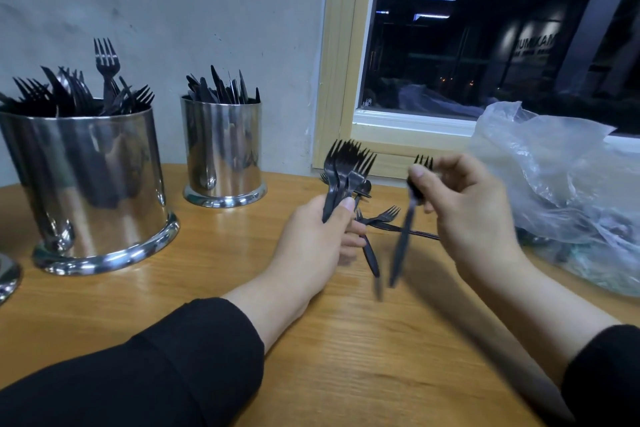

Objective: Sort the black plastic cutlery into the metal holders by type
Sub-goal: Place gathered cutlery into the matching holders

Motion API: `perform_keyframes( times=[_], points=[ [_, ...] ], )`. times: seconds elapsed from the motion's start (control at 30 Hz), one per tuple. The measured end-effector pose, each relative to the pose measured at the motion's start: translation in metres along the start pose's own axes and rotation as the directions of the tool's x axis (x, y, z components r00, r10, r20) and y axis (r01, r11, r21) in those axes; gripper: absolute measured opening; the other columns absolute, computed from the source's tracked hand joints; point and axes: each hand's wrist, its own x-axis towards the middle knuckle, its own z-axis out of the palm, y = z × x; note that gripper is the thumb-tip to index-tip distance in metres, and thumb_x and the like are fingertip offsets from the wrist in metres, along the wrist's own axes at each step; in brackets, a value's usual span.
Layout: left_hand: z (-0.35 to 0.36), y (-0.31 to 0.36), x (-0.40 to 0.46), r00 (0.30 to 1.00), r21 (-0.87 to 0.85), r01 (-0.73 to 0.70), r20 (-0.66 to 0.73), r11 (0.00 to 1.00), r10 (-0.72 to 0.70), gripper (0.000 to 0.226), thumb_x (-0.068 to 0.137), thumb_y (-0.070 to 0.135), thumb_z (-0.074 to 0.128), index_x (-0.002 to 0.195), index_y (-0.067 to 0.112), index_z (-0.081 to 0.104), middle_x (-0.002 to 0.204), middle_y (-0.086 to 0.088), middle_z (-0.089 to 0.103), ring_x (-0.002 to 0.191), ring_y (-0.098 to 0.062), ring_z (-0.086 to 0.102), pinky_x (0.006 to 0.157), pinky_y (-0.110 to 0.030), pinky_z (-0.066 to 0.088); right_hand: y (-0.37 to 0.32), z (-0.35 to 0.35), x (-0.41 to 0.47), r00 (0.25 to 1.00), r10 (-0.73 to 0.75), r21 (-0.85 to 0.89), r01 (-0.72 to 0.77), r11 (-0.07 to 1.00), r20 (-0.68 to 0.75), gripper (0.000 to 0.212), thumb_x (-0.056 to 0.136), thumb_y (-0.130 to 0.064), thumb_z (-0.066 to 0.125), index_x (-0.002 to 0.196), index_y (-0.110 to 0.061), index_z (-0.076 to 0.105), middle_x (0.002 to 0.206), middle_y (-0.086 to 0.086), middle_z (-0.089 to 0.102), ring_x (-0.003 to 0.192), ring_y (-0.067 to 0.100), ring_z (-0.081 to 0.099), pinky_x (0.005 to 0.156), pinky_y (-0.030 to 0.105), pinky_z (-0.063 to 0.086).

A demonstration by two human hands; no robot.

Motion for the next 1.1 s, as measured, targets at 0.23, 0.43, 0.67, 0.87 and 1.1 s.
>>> perform_keyframes(
  times=[0.23, 0.43, 0.67, 0.87, 1.1],
  points=[
    [0.003, -0.004, -0.004, 0.981, -0.01, 0.033, 0.191, 0.999, -0.031, 0.023, 0.107, 0.036, 0.051, 0.11, 0.014, 0.058, 0.068, -0.002, 0.062, 0.048, -0.018, 0.048, 0.044, -0.027, 0.039, 0.01, 0.033, 0.004, 0.999, 0.029, -0.062, -0.031, 0.998, -0.031, 0.023, 0.091, -0.03, 0.073, 0.082, -0.014, 0.06, 0.069, 0.007, 0.068, 0.063, 0.014, 0.06, 0.061, 0.029, 0.045],
    [-0.008, -0.008, 0.01, 0.995, -0.047, 0.042, -0.084, 0.998, -0.046, 0.026, 0.103, 0.035, 0.059, 0.081, 0.022, 0.055, 0.06, 0.005, 0.045, 0.046, -0.012, 0.038, 0.043, -0.026, 0.033, 0.067, 0.021, 0.028, 0.99, 0.117, -0.639, -0.04, 0.768, 0.079, 0.033, 0.099, -0.046, 0.055, 0.117, -0.02, 0.063, 0.105, -0.002, 0.065, 0.101, 0.019, 0.06, 0.086, 0.033, 0.046],
    [-0.019, -0.012, 0.02, 0.982, 0.008, 0.016, -0.188, 1.0, -0.014, 0.028, 0.101, 0.038, 0.063, 0.078, 0.024, 0.055, 0.049, 0.018, 0.045, 0.049, -0.009, 0.038, 0.049, -0.027, 0.032, 0.095, 0.017, 0.039, 0.884, 0.444, -0.822, -0.142, 0.551, 0.145, 0.032, 0.096, -0.053, 0.057, 0.1, -0.024, 0.071, 0.099, 0.005, 0.071, 0.102, 0.031, 0.062, 0.097, 0.048, 0.048],
    [-0.017, -0.008, 0.02, 0.968, -0.024, 0.04, -0.246, 0.999, -0.045, 0.036, 0.104, 0.051, 0.05, 0.096, 0.018, 0.063, 0.068, 0.002, 0.044, 0.046, -0.011, 0.037, 0.044, -0.027, 0.036, 0.079, 0.014, 0.032, 0.957, 0.268, -0.531, -0.172, 0.83, 0.109, 0.021, 0.098, -0.026, 0.054, 0.083, -0.013, 0.06, 0.072, 0.001, 0.063, 0.065, 0.011, 0.058, 0.059, 0.026, 0.04],
    [-0.034, -0.003, 0.028, 0.939, 0.391, -0.126, -0.25, 0.912, 0.237, 0.034, 0.107, 0.038, 0.044, 0.084, 0.02, 0.059, 0.072, -0.002, 0.069, 0.074, -0.026, 0.068, 0.074, -0.04, 0.053, 0.057, 0.019, 0.016, 0.986, -0.069, -0.343, 0.117, 0.932, 0.15, 0.024, 0.099, -0.018, 0.054, 0.076, -0.022, 0.048, 0.066, -0.004, 0.05, 0.063, 0.01, 0.044, 0.062, 0.026, 0.036]
  ],
)
